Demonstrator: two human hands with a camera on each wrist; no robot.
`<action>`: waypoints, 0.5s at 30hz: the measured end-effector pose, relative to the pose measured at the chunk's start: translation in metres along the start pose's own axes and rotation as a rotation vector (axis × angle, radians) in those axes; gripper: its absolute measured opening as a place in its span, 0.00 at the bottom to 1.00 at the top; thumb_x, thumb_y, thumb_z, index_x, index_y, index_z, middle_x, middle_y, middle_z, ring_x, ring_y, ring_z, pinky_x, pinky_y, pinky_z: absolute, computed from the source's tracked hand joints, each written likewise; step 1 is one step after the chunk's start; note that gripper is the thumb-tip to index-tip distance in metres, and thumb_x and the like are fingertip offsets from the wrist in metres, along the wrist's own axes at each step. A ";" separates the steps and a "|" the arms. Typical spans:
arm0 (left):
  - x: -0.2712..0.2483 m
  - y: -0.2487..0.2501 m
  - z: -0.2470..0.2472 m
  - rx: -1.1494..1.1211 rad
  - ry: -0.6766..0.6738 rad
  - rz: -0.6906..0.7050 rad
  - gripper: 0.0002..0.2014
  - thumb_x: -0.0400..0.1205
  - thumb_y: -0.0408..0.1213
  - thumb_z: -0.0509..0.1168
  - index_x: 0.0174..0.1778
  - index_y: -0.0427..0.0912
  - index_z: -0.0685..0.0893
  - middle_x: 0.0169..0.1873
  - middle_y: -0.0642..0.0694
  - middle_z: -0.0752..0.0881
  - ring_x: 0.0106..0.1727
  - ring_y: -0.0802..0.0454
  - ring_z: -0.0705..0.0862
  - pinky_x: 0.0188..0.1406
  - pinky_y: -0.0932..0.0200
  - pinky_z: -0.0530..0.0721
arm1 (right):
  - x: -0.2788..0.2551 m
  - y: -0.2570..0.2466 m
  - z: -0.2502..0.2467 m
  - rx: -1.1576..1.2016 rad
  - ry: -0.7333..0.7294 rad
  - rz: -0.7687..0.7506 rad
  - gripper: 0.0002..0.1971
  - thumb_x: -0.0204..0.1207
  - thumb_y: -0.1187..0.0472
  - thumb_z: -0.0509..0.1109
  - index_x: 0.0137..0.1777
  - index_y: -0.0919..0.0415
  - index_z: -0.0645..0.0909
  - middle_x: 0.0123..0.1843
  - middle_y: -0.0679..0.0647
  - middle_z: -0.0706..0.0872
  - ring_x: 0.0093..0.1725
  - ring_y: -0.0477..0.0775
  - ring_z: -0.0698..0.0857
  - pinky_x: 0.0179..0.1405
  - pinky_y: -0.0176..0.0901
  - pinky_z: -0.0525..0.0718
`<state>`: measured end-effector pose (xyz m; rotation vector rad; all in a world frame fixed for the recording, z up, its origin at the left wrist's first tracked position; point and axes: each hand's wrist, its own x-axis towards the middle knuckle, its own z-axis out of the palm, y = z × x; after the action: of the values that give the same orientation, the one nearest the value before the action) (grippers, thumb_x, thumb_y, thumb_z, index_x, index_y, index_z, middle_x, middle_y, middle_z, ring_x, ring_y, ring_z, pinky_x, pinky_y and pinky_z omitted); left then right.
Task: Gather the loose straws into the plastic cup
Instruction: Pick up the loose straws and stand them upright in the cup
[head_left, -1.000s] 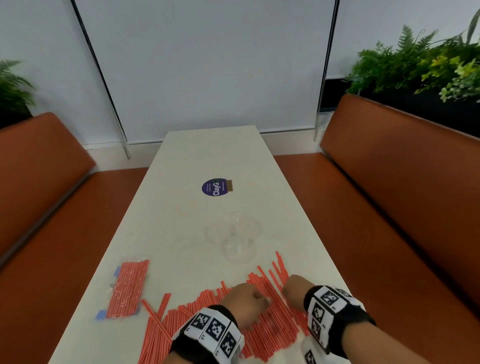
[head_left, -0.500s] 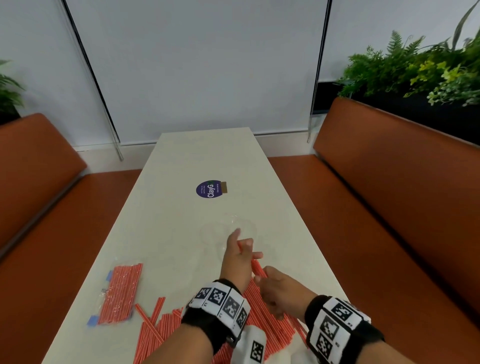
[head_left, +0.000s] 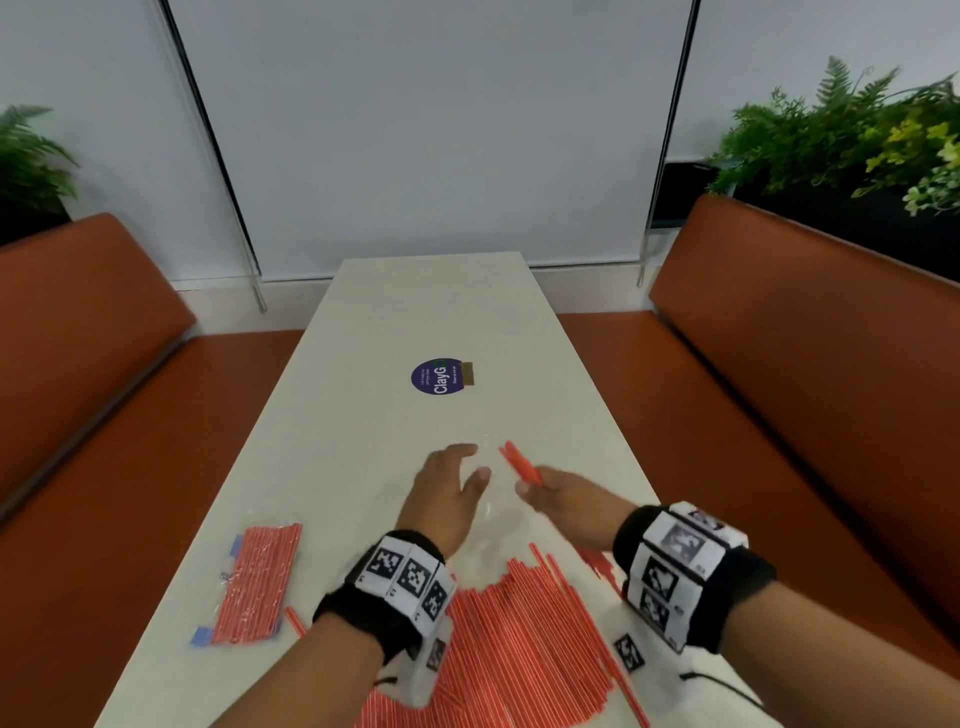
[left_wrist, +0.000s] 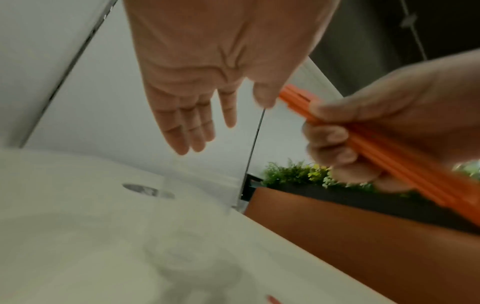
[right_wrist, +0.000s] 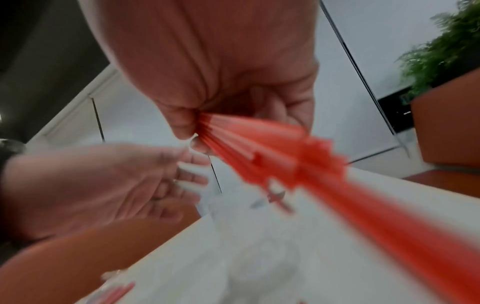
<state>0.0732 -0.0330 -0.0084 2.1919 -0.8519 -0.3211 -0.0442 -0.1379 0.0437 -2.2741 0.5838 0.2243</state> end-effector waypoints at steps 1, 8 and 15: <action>0.008 -0.005 -0.005 0.130 -0.015 -0.040 0.21 0.85 0.46 0.57 0.75 0.49 0.69 0.72 0.44 0.72 0.72 0.45 0.74 0.72 0.52 0.73 | 0.005 -0.006 -0.011 0.006 0.039 -0.017 0.23 0.86 0.47 0.48 0.73 0.59 0.69 0.63 0.60 0.83 0.63 0.62 0.82 0.54 0.44 0.80; 0.032 -0.009 -0.010 0.565 -0.169 -0.150 0.15 0.85 0.45 0.55 0.65 0.46 0.77 0.63 0.42 0.80 0.63 0.44 0.82 0.60 0.51 0.80 | 0.062 -0.032 -0.030 0.421 0.503 -0.194 0.07 0.84 0.51 0.57 0.51 0.53 0.73 0.42 0.51 0.80 0.36 0.54 0.84 0.44 0.48 0.86; 0.029 -0.011 -0.005 0.584 -0.142 -0.083 0.15 0.85 0.48 0.57 0.61 0.45 0.81 0.57 0.41 0.84 0.56 0.43 0.85 0.53 0.50 0.83 | 0.102 -0.022 0.013 0.145 0.326 0.019 0.11 0.81 0.56 0.63 0.39 0.61 0.74 0.41 0.57 0.80 0.44 0.56 0.80 0.43 0.45 0.80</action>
<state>0.1028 -0.0439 -0.0123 2.7753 -1.0302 -0.2965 0.0564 -0.1503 0.0151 -2.1780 0.7631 -0.1795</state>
